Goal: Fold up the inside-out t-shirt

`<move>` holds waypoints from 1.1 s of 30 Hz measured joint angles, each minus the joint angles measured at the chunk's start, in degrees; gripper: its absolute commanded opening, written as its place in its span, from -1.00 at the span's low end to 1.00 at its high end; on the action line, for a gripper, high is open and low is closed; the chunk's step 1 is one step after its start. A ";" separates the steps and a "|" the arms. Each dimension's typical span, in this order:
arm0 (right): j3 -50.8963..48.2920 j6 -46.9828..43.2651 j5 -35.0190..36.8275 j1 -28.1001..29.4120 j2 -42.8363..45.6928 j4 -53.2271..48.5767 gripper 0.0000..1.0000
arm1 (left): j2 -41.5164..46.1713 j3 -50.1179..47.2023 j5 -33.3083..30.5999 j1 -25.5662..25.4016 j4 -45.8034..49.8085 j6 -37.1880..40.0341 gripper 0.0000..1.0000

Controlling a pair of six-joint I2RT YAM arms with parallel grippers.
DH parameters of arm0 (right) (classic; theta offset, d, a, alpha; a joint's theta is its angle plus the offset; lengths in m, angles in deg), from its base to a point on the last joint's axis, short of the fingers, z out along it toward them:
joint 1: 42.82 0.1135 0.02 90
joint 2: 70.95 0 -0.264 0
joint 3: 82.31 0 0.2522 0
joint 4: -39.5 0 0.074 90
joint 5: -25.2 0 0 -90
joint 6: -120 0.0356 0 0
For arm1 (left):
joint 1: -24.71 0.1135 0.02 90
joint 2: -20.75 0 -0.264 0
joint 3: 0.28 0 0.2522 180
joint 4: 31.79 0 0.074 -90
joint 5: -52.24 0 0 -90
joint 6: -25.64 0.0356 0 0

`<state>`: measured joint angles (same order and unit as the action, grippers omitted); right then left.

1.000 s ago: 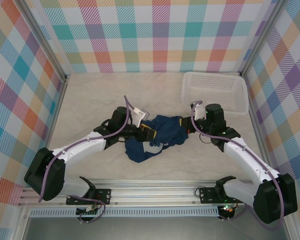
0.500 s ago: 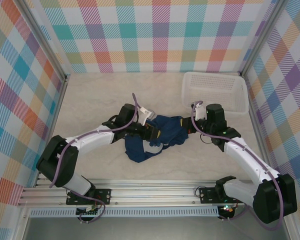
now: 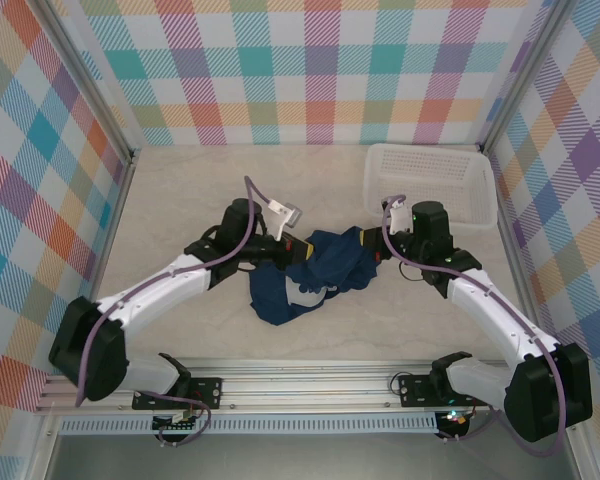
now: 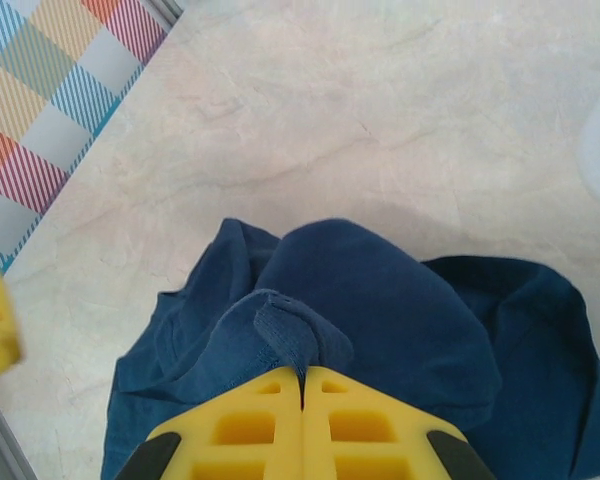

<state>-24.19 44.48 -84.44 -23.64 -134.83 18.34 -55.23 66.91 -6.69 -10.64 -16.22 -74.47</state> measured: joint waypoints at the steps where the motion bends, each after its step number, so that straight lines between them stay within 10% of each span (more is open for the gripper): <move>1: 0.48 0.02 0.17 0.00 -0.04 0.00 -1.00 | 1.14 0.37 -1.44 0.00 0.46 -0.44 -0.77; 11: 0.98 1.70 2.82 -0.17 0.92 0.39 -1.00 | -4.79 2.71 -3.06 -0.35 6.75 -6.60 0.01; 33: -0.98 6.71 5.35 -0.85 4.44 3.45 -1.00 | -16.87 9.77 5.75 -1.11 6.43 -10.08 0.09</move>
<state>-25.17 51.19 -79.08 -24.50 -130.39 21.79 -72.11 76.68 -0.94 -11.75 -9.80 -84.55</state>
